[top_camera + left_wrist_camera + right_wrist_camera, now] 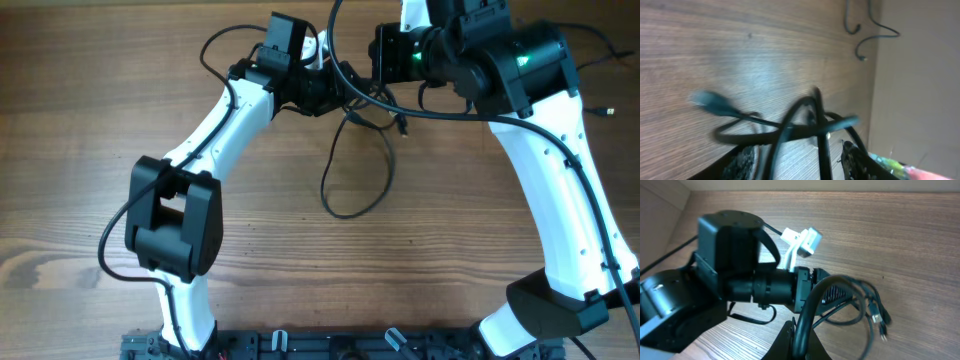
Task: Untangle cables
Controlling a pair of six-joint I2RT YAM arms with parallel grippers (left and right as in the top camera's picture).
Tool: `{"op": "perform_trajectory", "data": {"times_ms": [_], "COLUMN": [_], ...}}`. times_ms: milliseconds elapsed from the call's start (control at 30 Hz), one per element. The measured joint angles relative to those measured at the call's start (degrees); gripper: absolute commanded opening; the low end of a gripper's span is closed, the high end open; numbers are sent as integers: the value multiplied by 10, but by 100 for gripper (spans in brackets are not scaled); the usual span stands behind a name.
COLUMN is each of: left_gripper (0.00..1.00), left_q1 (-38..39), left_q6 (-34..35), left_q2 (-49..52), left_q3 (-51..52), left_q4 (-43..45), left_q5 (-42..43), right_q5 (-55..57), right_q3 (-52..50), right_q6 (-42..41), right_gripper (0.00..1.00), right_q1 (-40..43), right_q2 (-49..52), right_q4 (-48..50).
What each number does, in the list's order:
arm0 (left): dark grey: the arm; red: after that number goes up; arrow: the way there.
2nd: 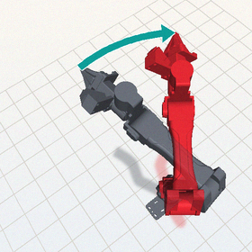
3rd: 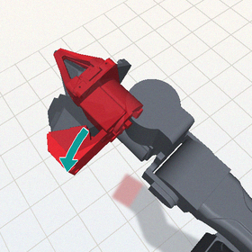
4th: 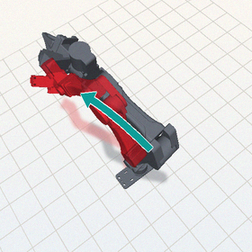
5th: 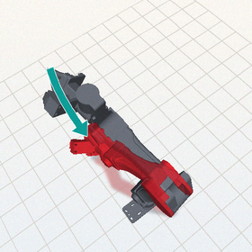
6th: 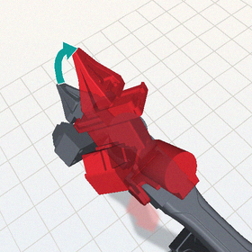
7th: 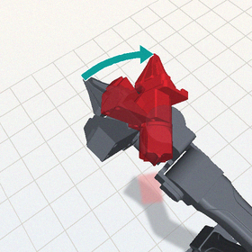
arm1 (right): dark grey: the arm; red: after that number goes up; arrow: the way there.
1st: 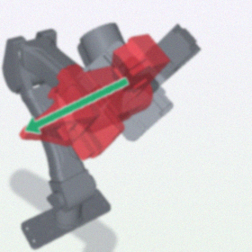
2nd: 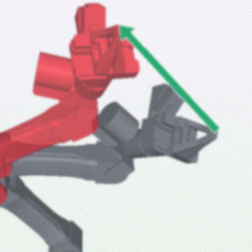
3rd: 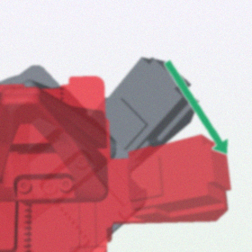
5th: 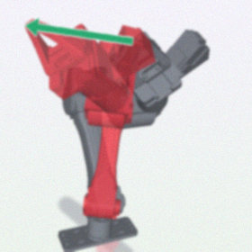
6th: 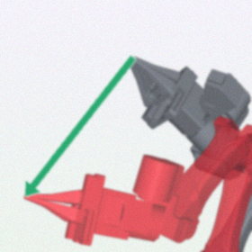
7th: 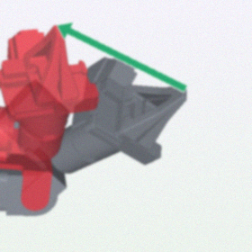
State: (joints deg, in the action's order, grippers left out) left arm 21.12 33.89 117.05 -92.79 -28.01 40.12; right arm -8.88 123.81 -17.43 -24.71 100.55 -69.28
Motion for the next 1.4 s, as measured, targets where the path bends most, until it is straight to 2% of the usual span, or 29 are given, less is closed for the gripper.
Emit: {"op": "perform_trajectory", "data": {"times_ms": [200,267,533,767,900,1133,1233,1267,1367,1400], "left_gripper": [23,19,19,19,19,20,29,37,70,77], "left_q1": [-9,-18,-28,-21,-15,-9,-9,-10,-22,-31], "left_q6": [4,3,7,16,24,31,30,29,16,16], "left_q2": [2,2,2,0,-6,-14,-14,-14,-14,-14], "left_q3": [0,0,0,-11,-20,-28,-27,-26,-23,-22], "left_q4": [-45,-70,-113,-148,-157,-174,-179,-181,-186,-186], "left_q5": [-59,-90,-142,-165,-174,-198,-211,-213,-205,-198], "right_q5": [12,-4,-149,-227,-203,-56,-57,-66,-109,-127], "right_q3": [1,14,131,139,136,135,135,135,135,135], "right_q6": [2,2,-11,-36,-42,-22,-14,-8,5,9], "right_gripper": [4,4,4,4,4,4,4,4,4,4], "right_q1": [7,28,174,257,283,287,287,288,293,296], "right_q2": [0,0,-13,-12,-11,-10,-9,-9,-9,-9], "right_q4": [14,28,68,78,89,70,60,60,59,59]}}
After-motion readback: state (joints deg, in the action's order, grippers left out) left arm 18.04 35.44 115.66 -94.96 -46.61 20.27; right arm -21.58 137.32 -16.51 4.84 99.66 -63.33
